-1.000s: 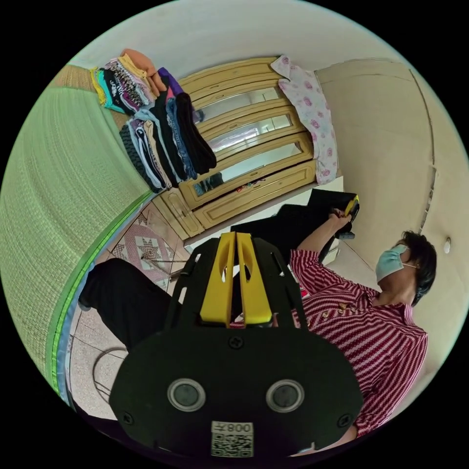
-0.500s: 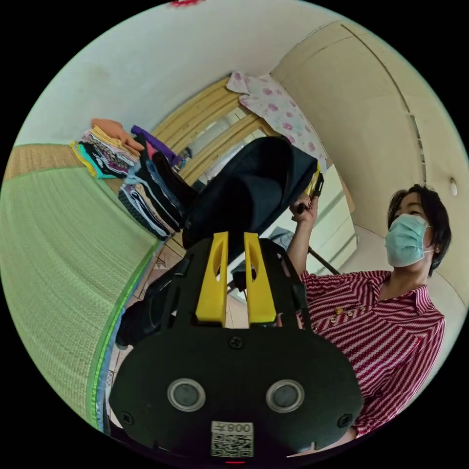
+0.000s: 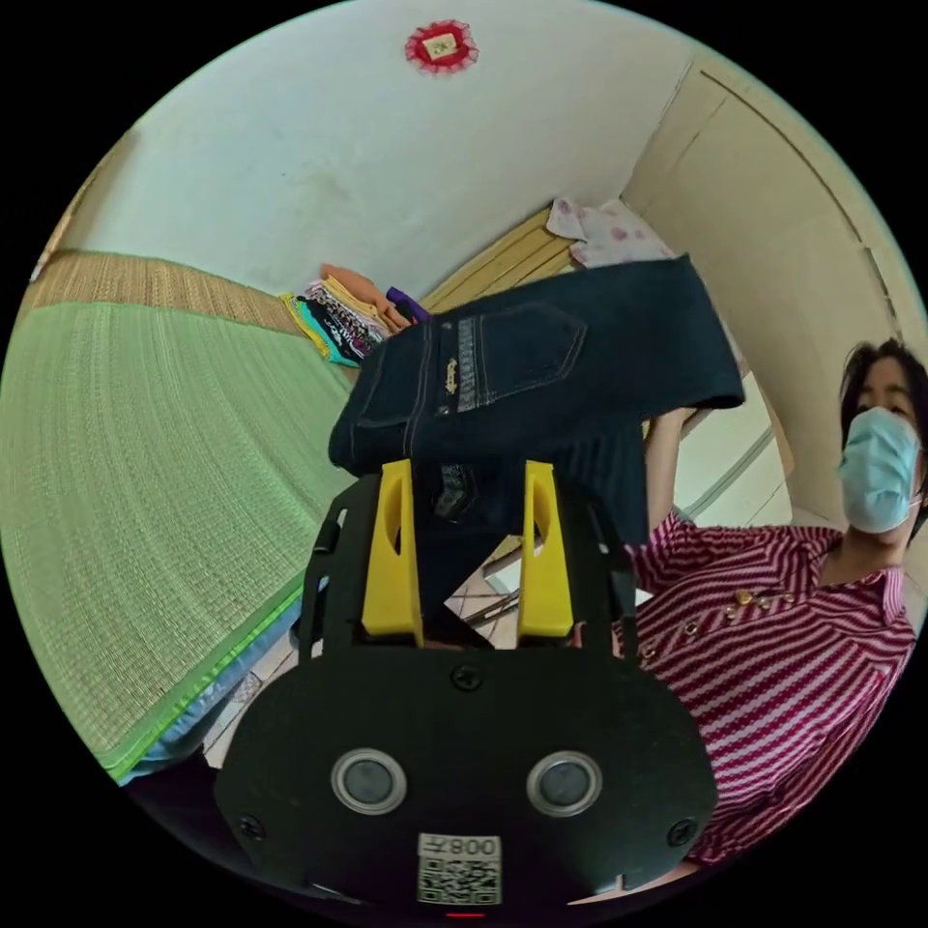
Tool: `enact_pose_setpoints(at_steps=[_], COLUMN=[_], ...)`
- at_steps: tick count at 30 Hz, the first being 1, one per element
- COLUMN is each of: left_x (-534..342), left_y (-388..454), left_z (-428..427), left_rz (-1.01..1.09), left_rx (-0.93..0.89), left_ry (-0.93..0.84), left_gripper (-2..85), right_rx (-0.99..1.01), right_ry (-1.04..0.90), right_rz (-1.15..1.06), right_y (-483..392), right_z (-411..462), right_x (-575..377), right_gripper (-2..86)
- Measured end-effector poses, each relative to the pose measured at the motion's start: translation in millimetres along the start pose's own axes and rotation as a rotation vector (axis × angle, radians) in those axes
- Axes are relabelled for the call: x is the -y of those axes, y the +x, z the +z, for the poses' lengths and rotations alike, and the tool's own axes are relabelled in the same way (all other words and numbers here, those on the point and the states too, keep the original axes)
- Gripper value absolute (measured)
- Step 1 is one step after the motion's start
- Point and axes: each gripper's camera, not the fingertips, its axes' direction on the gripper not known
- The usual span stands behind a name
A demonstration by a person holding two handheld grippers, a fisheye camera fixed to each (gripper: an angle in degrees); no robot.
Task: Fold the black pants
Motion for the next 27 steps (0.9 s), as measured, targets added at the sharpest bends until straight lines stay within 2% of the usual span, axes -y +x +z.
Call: enact_pose_setpoints(at_steps=[4, 9, 19, 27], left_x=[-16.7, -48.6, -106.9, -147.0], left_y=[3.9, -11.4, -8.6, 25.7], left_z=[-12.5, -52.1, -137.8, -210.8], left_rz=[0.072, 0.030, 0.060, 0.174], left_rx=[0.106, 0.188, 0.321, 0.469], left_ry=[0.038, 0.149, 0.347, 0.499], left_gripper=[11.9, 3.8, 1.4, 0.8], right_rx=[0.020, 0.019, 0.049, 0.095], right_ry=[-0.078, -0.110, -0.163, -0.209], right_rz=[0.002, -0.007, -0.014, 0.005], right_y=[20.4, 33.8, 53.7, 57.4], right_z=[18.9, 23.0, 41.0, 76.0], right_x=[-16.0, -32.0, -68.1, -106.8], right_gripper=[0.1, 0.1, 0.0, 0.1])
